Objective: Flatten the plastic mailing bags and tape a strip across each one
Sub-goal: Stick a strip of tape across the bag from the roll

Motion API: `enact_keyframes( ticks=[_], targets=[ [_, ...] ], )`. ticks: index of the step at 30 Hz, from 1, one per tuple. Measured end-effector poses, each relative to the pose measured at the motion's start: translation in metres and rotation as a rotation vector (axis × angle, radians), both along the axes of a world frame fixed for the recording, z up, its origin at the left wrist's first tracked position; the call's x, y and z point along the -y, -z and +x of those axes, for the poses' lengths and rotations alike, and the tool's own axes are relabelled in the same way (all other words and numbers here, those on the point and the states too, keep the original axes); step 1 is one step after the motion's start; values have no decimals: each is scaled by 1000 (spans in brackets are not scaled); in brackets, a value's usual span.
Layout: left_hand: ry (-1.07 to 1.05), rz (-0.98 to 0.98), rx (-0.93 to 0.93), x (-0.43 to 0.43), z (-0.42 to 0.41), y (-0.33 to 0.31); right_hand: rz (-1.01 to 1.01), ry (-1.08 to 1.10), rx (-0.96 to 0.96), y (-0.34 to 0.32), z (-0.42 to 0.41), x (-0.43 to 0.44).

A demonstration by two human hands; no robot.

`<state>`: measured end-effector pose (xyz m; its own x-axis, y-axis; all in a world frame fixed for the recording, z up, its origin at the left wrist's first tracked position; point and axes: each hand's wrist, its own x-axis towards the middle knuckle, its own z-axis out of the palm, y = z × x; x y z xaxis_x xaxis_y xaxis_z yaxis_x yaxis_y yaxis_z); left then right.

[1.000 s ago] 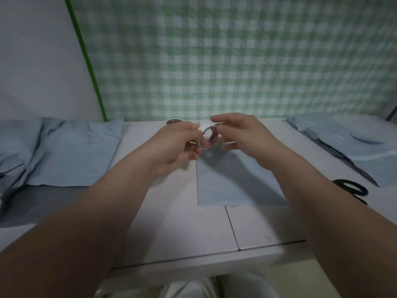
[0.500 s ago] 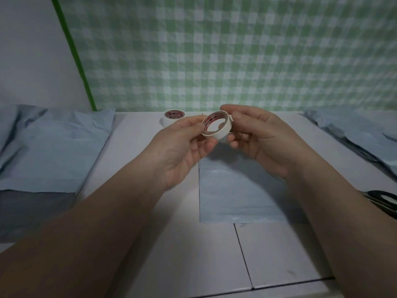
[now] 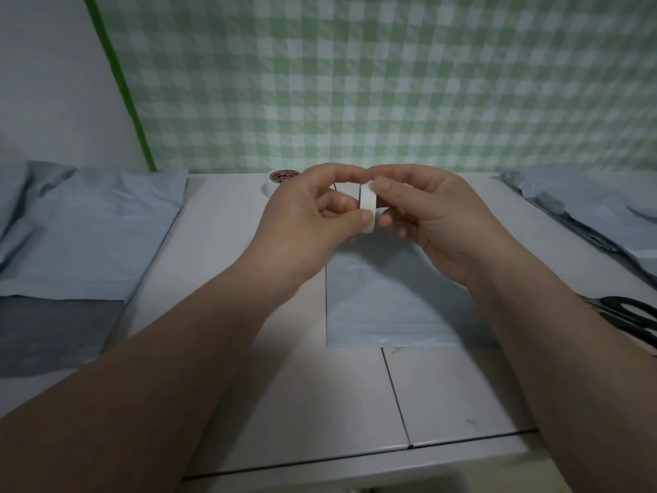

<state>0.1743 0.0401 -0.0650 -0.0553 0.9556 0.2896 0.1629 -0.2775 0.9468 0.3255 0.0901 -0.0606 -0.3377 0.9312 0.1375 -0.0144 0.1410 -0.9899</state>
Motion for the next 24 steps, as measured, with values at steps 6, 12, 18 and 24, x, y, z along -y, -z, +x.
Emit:
enact_keyframes(
  ticks=[6, 12, 18, 24],
  targets=[
    [-27, -60, 257, -3, -4, -1, 70, -71, 164, 0, 2, 4],
    [-86, -62, 256, -4, -2, 1, 329, -72, 277, 4, -1, 6],
    [-255, 18, 61, -7, -5, 3, 440, -46, 337, 3, 2, 4],
    [-206, -88, 53, -8, -9, 2, 513, -25, 420, 3, 4, 2]
  ],
)
